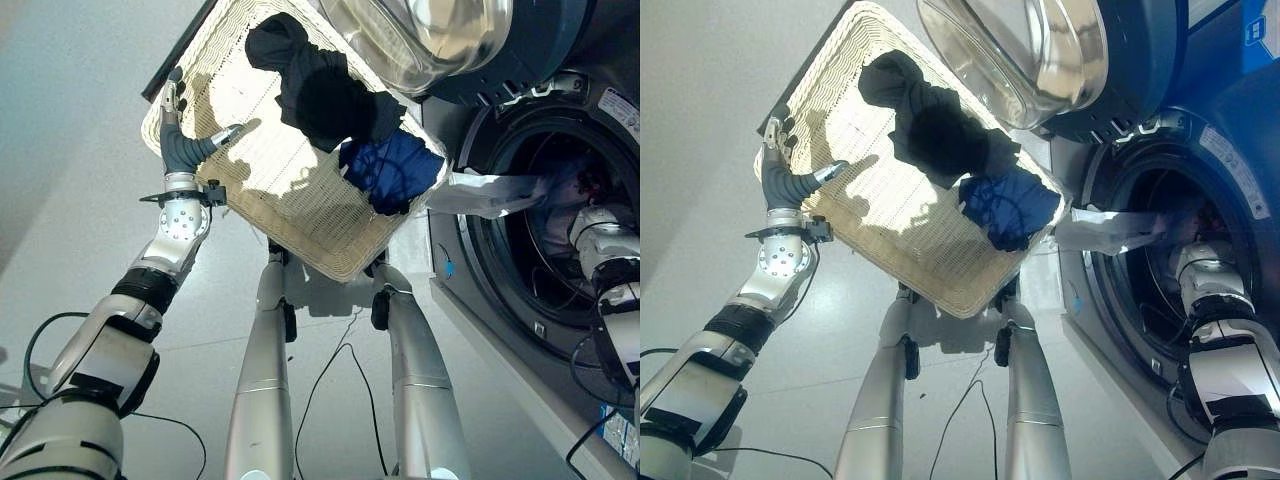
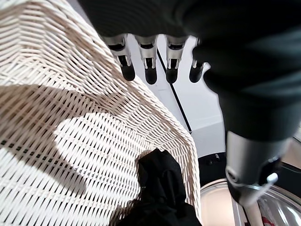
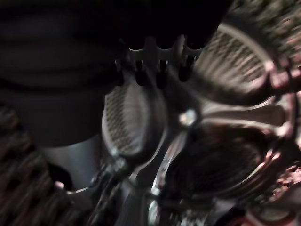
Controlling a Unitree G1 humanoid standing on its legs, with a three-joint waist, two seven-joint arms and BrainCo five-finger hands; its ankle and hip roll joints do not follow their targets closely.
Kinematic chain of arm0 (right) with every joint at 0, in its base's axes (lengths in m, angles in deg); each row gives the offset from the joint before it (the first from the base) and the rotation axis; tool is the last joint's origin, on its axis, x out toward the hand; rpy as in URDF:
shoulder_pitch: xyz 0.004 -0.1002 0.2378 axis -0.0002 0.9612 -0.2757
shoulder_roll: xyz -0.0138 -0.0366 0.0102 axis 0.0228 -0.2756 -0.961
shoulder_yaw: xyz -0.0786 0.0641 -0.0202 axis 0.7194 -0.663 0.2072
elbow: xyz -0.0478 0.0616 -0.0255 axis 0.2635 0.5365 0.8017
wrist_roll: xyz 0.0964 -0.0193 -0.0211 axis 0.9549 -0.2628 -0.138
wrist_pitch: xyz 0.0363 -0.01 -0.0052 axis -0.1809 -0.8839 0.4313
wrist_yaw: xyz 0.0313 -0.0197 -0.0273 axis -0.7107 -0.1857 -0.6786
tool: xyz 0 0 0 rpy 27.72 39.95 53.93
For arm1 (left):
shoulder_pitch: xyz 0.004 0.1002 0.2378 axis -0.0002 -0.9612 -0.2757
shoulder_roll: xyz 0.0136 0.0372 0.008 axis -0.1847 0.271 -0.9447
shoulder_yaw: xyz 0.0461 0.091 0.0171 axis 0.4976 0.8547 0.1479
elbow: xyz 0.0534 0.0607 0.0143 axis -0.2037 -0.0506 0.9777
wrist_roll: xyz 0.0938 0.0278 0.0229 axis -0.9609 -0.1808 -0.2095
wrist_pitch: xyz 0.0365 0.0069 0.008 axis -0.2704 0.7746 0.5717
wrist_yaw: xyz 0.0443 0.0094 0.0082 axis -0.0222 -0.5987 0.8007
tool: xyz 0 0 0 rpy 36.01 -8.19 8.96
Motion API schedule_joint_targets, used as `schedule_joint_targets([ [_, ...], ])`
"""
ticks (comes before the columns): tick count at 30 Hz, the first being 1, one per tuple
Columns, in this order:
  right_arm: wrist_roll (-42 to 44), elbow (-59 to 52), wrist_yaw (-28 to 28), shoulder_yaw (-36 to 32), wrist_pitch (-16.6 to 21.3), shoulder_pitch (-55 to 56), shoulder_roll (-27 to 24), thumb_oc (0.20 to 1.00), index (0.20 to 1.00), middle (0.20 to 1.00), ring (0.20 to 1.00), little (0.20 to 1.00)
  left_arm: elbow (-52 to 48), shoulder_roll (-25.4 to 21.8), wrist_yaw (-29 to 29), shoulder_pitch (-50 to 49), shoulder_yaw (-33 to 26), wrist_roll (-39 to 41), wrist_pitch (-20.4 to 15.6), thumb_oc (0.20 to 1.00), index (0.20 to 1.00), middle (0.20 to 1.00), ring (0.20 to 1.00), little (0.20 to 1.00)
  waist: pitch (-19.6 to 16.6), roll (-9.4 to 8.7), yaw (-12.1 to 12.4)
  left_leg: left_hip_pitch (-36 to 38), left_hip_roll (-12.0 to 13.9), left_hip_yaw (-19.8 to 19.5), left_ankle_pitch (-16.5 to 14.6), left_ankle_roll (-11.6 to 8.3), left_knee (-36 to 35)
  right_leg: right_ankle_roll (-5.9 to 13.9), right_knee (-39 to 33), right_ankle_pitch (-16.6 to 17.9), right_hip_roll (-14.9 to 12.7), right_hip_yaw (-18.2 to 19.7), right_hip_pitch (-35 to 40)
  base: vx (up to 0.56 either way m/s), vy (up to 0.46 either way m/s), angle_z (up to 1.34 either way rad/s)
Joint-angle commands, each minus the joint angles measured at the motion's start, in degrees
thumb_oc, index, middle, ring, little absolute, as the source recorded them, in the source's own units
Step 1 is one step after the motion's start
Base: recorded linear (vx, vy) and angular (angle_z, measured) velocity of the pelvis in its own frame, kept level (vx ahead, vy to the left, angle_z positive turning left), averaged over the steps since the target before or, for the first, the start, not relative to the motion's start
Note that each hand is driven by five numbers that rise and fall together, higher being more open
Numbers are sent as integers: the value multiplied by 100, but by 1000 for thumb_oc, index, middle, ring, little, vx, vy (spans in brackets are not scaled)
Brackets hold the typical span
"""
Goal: Put the clothes into the washing machine.
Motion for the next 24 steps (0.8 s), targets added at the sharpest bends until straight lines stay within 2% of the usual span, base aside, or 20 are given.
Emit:
schedule_joint_targets([
  [1,-541,-10,-236,353,47,-336,-816,1000,1000,1000,1000,1000,-24,229,101,284,-183,-68,-202,1000,1000,1000,1000,1000,-124,-104,42,-13,-302,249,-1090,-14,1088,563,-1264,993,284,-373,478,-5,2,6],
  [8,-1315,-54,-697,687,179,-174,-375,1000,1000,1000,1000,1000,-3,345,124,369,-212,-170,-228,1000,1000,1000,1000,1000,-124,-25,54,-55,-315,287,-1080,-16,1053,584,-1220,986,267,-373,374,-8,1,6],
  [11,-1596,-85,-880,903,46,-197,-306,1000,1000,1000,1000,1000,3,369,141,397,-217,-212,-236,1000,1000,1000,1000,1000,-124,-6,53,-62,-309,304,-1062,-21,1031,587,-1211,981,257,-376,352,0,0,0],
  [12,-1618,-91,-1093,1076,-59,-147,-247,1000,1000,1000,1000,1000,-6,357,136,434,-214,-227,-237,1000,1000,1000,1000,1000,-124,9,50,-81,-311,314,-1048,-32,1023,591,-1208,984,253,-367,323,0,0,0],
  [15,-1656,-86,-1313,1108,-233,-105,-193,1000,1000,1000,1000,1000,-20,349,133,428,-237,-232,-249,1000,1000,1000,1000,1000,-124,8,43,-94,-307,320,-1050,-38,1024,593,-1201,982,259,-363,304,0,0,0],
  [17,-1846,-29,-1712,1268,-506,-2,-56,1000,1000,1000,1000,1000,-83,405,182,407,-271,-333,-234,1000,1000,1000,1000,1000,-124,10,50,-109,-300,327,-1019,-38,982,594,-1191,986,264,-369,272,0,0,0],
  [24,-1973,52,-2116,1472,-617,64,190,1000,1000,1000,1000,1000,-143,486,210,417,-266,-514,-227,1000,1000,1000,1000,1000,-124,73,73,-176,-303,319,-954,-53,923,583,-1172,997,269,-353,166,0,0,0],
])
